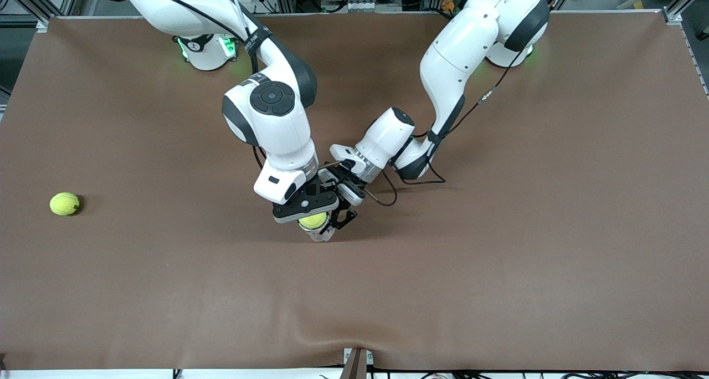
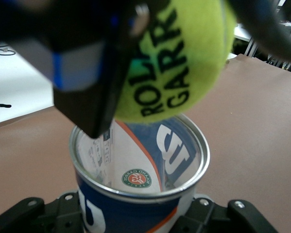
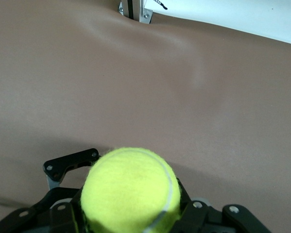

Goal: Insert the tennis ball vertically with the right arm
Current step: 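Press the ball into the can opening and open the right gripper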

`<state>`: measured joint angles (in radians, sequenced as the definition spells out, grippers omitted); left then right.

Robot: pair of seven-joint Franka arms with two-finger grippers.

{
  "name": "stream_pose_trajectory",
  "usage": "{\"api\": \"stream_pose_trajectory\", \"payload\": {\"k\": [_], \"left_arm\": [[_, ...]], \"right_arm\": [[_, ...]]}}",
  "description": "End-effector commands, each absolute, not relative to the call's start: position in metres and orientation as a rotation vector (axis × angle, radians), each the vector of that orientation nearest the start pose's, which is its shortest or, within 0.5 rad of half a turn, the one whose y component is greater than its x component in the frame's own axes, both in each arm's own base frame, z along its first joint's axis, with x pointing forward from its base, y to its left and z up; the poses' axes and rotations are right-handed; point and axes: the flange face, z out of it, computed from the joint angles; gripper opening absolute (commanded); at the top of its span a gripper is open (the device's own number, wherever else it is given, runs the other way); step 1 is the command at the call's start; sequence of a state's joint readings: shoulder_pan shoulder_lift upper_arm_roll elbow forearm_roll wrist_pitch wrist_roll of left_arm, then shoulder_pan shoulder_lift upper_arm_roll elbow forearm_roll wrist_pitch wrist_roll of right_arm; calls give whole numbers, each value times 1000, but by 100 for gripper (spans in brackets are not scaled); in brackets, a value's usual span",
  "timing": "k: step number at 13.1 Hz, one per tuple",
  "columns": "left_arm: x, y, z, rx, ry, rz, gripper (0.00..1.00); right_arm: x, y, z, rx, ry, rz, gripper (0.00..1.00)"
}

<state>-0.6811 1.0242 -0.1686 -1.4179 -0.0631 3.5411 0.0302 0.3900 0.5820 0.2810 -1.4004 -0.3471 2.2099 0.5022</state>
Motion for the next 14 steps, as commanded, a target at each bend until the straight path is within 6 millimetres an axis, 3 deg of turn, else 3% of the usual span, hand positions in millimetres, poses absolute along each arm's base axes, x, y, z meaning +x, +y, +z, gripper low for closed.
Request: {"api": "stream_pose_trajectory", "payload": {"k": [1, 5, 7, 14], "left_arm": [[540, -540, 215, 2209, -703, 1244, 61], [540, -540, 214, 2210, -706, 1243, 61], [539, -540, 214, 2209, -710, 1241, 61], [539, -540, 214, 2211, -709, 1241, 61]], "right_arm": [[587, 426, 385, -3099, -506, -367, 0], [585, 426, 383, -3104, -508, -355, 0], [586, 425, 382, -3104, -484, -348, 100], [587, 421, 385, -3098, -458, -315, 100]]}}
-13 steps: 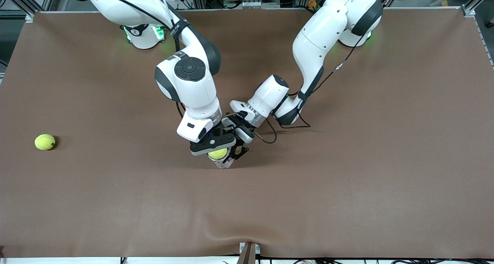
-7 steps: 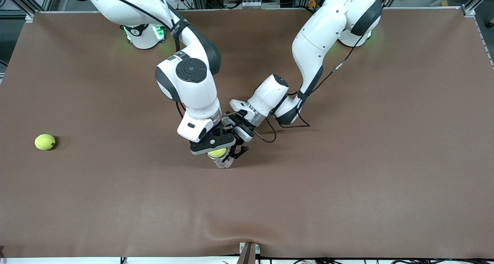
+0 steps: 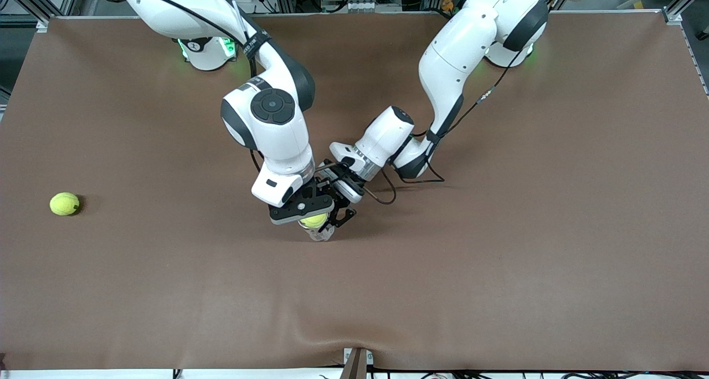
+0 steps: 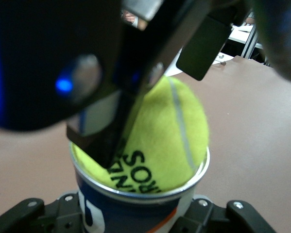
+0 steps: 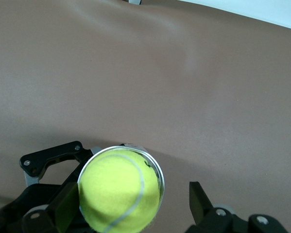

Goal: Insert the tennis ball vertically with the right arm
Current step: 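Press the ball into the can opening and open the right gripper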

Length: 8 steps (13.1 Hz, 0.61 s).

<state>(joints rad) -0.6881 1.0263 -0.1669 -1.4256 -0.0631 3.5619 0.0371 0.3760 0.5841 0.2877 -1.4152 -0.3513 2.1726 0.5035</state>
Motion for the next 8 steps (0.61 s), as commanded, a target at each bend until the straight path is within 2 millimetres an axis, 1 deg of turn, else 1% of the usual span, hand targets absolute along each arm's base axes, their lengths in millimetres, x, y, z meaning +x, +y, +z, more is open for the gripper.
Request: {"api": "stream_pose_trajectory", "payload": {"k": [1, 3, 5, 6, 7, 8], "left_arm": [[539, -540, 215, 2210, -709, 1242, 61], [539, -540, 215, 2210, -706, 1240, 61], [539, -540, 214, 2213, -708, 1238, 62], [539, -541, 214, 2212, -709, 1238, 63], [539, -541, 214, 2212, -709, 1238, 63], [539, -541, 214, 2210, -711, 1240, 66]], "right_arm": [[588, 419, 389, -3068, -405, -268, 100], [591, 405, 404, -3008, -265, -147, 100], [595, 393, 410, -2967, -164, -29, 100], [594, 391, 416, -2965, -154, -11, 100], [595, 389, 416, -2967, -147, -4, 100], [596, 386, 418, -2969, -141, -2, 100]]}}
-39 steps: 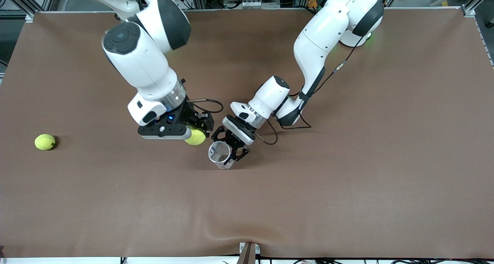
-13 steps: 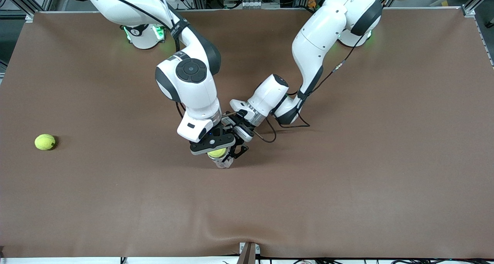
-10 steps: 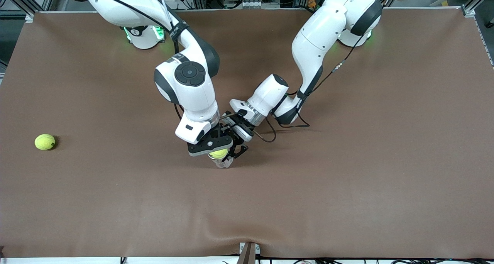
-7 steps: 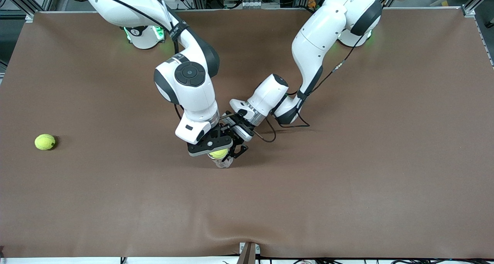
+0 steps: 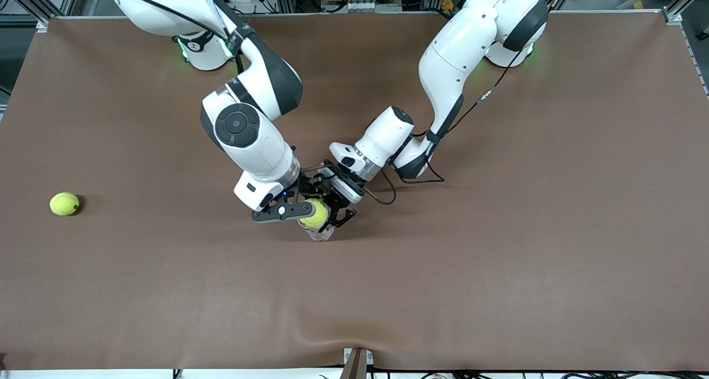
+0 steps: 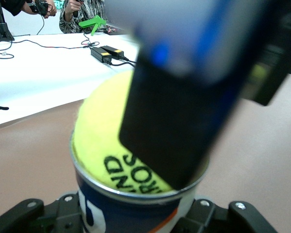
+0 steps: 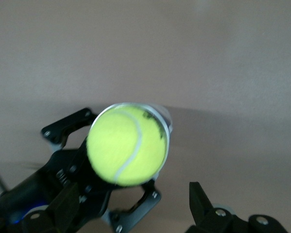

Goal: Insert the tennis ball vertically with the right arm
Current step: 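Press the ball into the can opening and open the right gripper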

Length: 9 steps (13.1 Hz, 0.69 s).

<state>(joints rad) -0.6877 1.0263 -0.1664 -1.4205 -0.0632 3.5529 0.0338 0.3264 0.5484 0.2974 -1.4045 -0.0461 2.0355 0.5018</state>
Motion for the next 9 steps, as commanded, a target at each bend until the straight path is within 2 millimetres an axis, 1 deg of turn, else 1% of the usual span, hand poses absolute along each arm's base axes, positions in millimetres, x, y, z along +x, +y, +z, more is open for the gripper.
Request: {"api": "stream_pose_trajectory", "payload": {"k": [1, 3, 4, 7, 8, 9], "left_arm": [[539, -541, 214, 2210, -711, 1240, 70], [538, -541, 214, 2211, -715, 1239, 74], [538, -541, 214, 2211, -717, 1240, 75], [538, -541, 214, 2211, -715, 1239, 76], [538, -541, 214, 2211, -715, 1239, 76], [538, -541, 214, 2211, -715, 1239, 76]], "right_arm": [[597, 382, 419, -2967, -128, 12, 100], [608, 366, 431, -2929, -50, 46, 100], [611, 361, 435, -2933, -39, 43, 100], [613, 357, 440, -2934, -59, 29, 100], [617, 350, 440, -2938, -86, 18, 92], [618, 344, 446, -2942, -147, 4, 45]]}}
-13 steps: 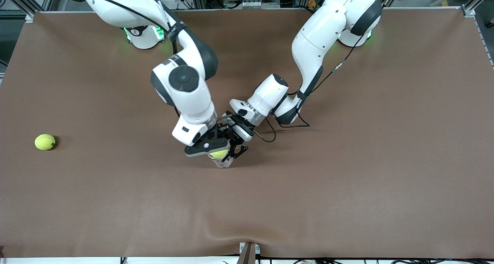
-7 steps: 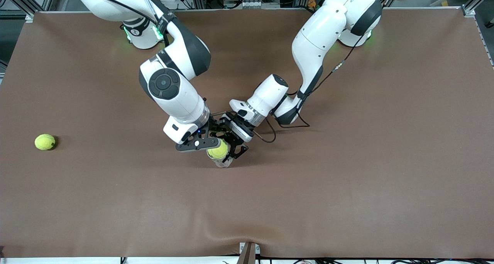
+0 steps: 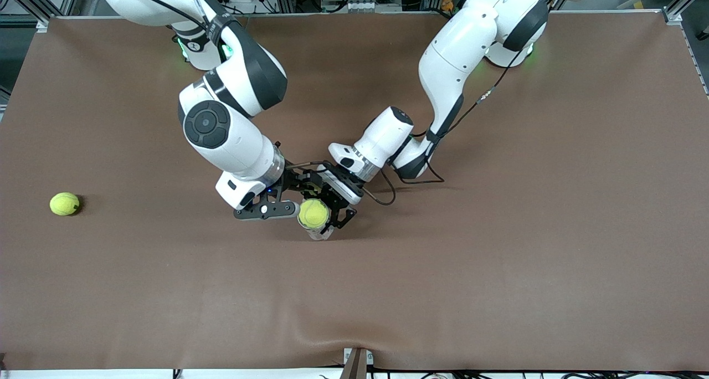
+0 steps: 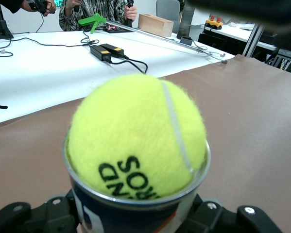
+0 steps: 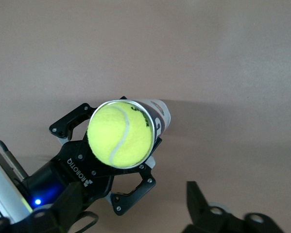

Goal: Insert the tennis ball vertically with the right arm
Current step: 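Move the right gripper to the second ball and grasp it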

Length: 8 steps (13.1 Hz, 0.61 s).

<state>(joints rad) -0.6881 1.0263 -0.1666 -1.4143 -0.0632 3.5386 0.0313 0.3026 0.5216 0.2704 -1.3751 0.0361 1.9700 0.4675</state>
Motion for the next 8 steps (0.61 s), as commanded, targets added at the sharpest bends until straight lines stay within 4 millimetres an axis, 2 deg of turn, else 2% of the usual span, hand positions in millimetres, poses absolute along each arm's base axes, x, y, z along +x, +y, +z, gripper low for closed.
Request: {"api": "stream_pose_trajectory", "payload": {"k": [1, 2, 4, 6, 8], "left_arm": [[539, -541, 216, 2208, -714, 1242, 77], [539, -541, 216, 2207, -714, 1244, 77], [539, -541, 217, 2207, -714, 1244, 79], [539, -541, 216, 2208, -714, 1242, 81], [539, -541, 217, 2206, -711, 1245, 81]], "right_arm": [[621, 337, 448, -2945, -192, -7, 34], [625, 329, 450, -2950, -224, -27, 33], [629, 324, 450, -2944, -322, -52, 33], [630, 325, 448, -2940, -330, -64, 34], [637, 332, 452, -2902, -302, -172, 34]]}}
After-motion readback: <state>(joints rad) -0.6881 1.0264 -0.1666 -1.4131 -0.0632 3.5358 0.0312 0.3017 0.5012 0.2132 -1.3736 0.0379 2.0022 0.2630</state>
